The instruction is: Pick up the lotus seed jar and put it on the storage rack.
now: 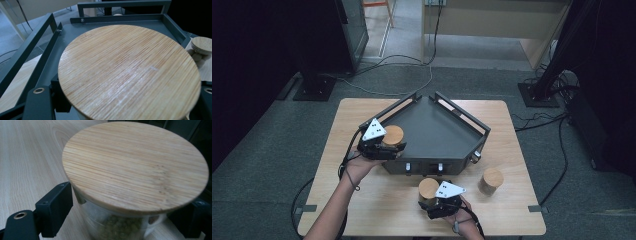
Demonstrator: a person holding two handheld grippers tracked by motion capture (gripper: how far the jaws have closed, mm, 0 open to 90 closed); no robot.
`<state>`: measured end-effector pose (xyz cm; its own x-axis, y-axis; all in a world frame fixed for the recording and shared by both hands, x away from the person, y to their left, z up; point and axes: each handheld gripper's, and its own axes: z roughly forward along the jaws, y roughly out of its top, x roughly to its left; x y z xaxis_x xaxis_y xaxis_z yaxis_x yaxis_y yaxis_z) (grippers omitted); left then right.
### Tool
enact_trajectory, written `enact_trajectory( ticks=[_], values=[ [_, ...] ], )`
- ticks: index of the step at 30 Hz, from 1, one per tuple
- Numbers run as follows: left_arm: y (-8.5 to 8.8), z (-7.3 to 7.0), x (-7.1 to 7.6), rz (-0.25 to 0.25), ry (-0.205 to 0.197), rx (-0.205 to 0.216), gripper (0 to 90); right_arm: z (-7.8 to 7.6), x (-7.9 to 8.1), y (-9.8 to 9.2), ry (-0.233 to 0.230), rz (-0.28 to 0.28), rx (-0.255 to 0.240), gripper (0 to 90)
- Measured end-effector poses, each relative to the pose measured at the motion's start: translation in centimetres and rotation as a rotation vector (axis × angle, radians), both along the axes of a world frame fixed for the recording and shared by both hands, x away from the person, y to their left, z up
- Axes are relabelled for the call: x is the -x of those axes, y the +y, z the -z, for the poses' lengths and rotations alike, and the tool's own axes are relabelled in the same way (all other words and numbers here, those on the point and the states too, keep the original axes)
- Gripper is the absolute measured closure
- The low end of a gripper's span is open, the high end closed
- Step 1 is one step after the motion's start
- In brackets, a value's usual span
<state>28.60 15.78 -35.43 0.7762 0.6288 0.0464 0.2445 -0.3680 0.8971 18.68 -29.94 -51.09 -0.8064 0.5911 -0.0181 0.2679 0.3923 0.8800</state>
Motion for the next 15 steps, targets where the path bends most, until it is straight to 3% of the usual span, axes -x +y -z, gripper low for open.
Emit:
enact_trajectory(
  ticks=[10,15],
  values=[
    [-0.3,0.6,-0.6,-0.014,-0.009,-0.008,25.1,0.0,0.0,0.0,-0.002,0.0,0.001,13.3],
    [-0.1,1.0,-1.2,-0.024,0.001,0.011,25.1,0.0,0.0,0.0,-0.002,0.0,0.0,13.3]
  ],
)
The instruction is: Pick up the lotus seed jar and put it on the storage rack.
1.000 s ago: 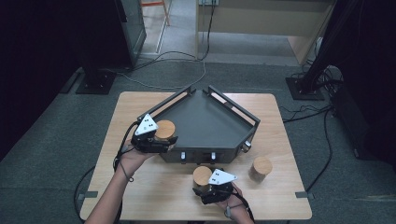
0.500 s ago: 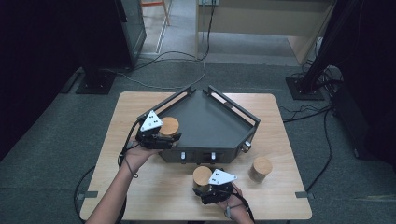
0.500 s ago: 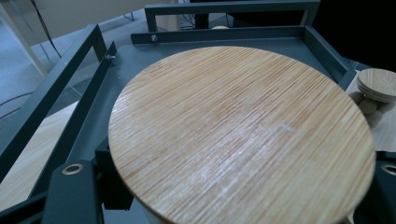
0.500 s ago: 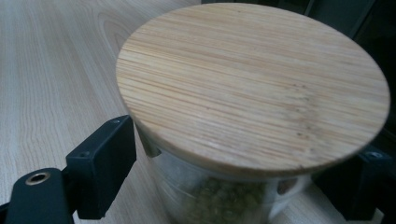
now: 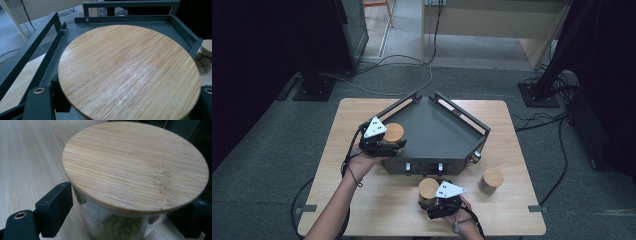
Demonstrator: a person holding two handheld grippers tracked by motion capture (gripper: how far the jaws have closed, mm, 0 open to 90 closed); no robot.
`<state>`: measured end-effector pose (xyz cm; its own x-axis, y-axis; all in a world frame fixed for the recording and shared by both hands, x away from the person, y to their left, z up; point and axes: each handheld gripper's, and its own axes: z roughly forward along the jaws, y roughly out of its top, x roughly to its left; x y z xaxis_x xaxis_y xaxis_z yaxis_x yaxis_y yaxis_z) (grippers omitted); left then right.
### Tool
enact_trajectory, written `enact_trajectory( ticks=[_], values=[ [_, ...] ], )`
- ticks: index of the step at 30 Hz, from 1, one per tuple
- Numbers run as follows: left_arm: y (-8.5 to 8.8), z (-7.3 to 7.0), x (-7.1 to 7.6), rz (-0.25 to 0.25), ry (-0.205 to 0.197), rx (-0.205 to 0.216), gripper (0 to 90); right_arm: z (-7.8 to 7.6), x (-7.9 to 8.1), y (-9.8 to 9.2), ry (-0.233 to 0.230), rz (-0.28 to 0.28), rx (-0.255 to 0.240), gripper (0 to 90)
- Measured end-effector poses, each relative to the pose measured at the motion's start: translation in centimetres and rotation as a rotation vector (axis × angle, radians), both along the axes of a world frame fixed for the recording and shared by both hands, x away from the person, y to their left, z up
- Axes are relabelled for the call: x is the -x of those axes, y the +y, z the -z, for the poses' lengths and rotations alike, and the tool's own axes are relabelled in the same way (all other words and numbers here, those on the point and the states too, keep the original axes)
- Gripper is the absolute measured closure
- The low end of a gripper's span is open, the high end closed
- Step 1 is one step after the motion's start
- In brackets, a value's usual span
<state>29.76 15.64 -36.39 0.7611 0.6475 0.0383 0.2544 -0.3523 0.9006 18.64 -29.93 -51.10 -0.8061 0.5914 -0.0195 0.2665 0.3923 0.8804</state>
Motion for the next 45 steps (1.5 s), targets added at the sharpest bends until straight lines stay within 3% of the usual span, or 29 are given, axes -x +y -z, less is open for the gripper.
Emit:
enact_trajectory(
  ticks=[12,25,45],
  values=[
    [-0.1,0.8,-1.0,-0.036,0.002,0.009,25.1,0.0,0.0,0.0,0.0,0.001,-0.001,13.4],
    [-0.9,1.4,-1.5,-0.038,0.011,-0.02,25.0,0.0,0.0,0.0,0.0,0.001,-0.001,13.3],
    [-0.6,2.3,-1.5,-0.04,0.003,-0.003,24.8,0.0,0.0,0.0,0.0,0.001,-0.002,13.3]
  ],
)
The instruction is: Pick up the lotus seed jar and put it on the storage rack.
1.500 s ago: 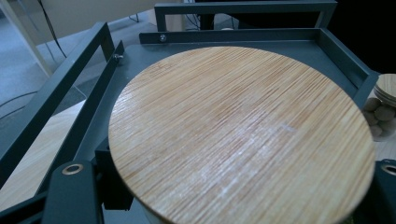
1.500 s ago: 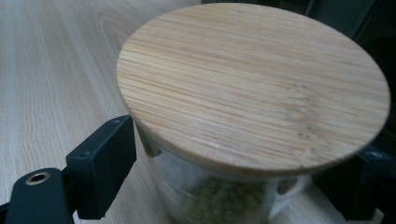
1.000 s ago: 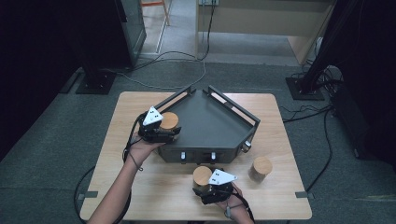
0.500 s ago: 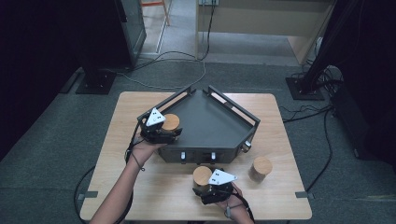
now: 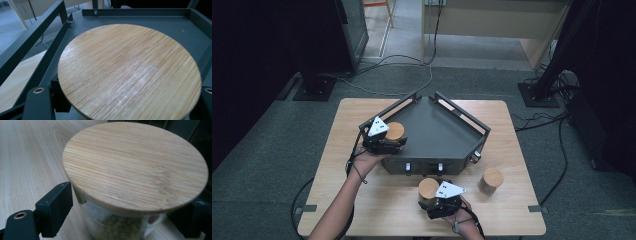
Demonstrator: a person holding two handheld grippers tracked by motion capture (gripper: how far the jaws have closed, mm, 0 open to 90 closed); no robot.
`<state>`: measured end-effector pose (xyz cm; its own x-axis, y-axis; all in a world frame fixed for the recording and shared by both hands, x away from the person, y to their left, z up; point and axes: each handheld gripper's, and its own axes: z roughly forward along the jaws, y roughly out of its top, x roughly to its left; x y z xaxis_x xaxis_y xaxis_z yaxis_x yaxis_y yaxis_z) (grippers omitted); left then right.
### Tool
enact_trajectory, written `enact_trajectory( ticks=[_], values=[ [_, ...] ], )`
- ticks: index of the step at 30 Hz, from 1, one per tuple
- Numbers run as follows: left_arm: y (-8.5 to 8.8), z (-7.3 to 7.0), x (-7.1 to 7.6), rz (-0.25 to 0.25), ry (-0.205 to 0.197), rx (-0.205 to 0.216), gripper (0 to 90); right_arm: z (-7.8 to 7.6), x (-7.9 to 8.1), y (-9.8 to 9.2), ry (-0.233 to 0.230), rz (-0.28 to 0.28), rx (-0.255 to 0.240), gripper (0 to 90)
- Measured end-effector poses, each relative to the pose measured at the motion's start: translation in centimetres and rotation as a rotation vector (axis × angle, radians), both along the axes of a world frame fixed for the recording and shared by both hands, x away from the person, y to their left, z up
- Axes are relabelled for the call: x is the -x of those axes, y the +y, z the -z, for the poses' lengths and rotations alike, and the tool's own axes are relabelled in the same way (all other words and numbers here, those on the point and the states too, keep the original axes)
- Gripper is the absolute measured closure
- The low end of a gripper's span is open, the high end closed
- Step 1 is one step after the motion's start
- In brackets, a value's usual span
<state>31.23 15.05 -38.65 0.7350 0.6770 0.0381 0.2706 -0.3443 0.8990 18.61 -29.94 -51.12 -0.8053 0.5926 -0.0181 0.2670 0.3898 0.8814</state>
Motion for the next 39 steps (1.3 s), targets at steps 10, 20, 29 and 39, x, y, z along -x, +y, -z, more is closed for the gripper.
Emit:
enact_trajectory(
  ticks=[10,20,29,39],
  values=[
    [0.2,-0.1,0.1,0.002,0.01,0.014,20.3,0.0,0.0,0.0,-0.001,-0.001,-0.001,13.3],
    [0.3,-0.4,0.2,0.0,0.037,0.038,12.2,0.0,0.0,0.0,-0.001,0.0,0.001,13.3],
    [0.6,-0.5,1.1,-0.016,0.039,0.043,12.2,0.0,0.0,0.0,0.0,-0.001,0.0,13.3],
    [1.2,-0.1,1.9,-0.019,0.029,0.043,12.3,0.0,0.0,0.0,0.0,0.0,0.001,13.3]
  ],
)
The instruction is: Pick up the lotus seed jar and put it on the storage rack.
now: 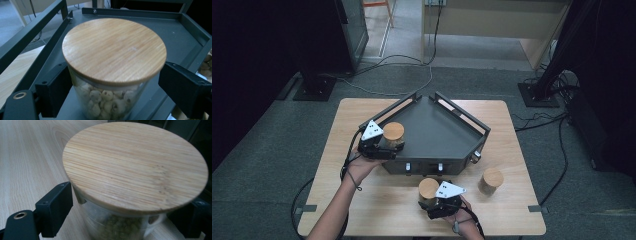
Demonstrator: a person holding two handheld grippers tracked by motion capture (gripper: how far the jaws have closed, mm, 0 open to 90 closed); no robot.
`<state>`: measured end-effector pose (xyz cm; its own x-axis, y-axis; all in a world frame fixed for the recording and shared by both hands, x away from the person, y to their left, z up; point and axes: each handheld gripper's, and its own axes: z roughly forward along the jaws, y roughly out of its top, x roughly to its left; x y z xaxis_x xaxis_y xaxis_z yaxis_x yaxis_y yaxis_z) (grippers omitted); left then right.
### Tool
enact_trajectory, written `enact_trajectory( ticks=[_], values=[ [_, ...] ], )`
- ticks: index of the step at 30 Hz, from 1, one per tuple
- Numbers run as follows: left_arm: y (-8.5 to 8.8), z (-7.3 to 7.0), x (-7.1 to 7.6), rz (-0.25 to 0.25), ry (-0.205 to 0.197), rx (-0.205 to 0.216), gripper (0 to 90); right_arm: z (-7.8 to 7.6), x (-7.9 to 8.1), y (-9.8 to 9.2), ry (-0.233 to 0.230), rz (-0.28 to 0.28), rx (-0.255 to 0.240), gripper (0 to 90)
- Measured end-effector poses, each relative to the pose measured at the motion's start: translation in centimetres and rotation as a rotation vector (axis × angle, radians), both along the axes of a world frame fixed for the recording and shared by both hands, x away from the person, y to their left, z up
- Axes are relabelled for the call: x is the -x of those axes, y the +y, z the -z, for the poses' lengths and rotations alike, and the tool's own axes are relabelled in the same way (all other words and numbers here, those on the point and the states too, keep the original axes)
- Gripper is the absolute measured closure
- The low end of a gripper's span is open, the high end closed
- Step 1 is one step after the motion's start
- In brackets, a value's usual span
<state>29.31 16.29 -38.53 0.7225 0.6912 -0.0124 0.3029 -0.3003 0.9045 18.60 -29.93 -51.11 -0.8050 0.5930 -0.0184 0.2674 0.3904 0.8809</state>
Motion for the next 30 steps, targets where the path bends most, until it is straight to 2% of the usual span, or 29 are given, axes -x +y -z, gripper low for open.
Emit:
enact_trajectory(
  ticks=[9,15,22,30],
  values=[
    [0.4,0.3,0.9,-0.009,-0.019,0.01,12.3,0.0,0.0,0.0,0.0,0.0,0.001,13.3],
    [0.6,0.4,1.4,-0.009,-0.023,-0.003,12.3,0.0,0.0,0.0,-0.001,0.0,0.001,13.3],
    [0.8,0.8,1.9,-0.008,-0.03,0.008,12.3,0.1,0.0,-0.1,0.0,0.0,-0.007,13.3],
    [0.8,0.9,2.7,-0.018,-0.055,-0.017,12.3,0.0,0.0,0.0,0.001,0.001,-0.005,13.3]
  ],
)
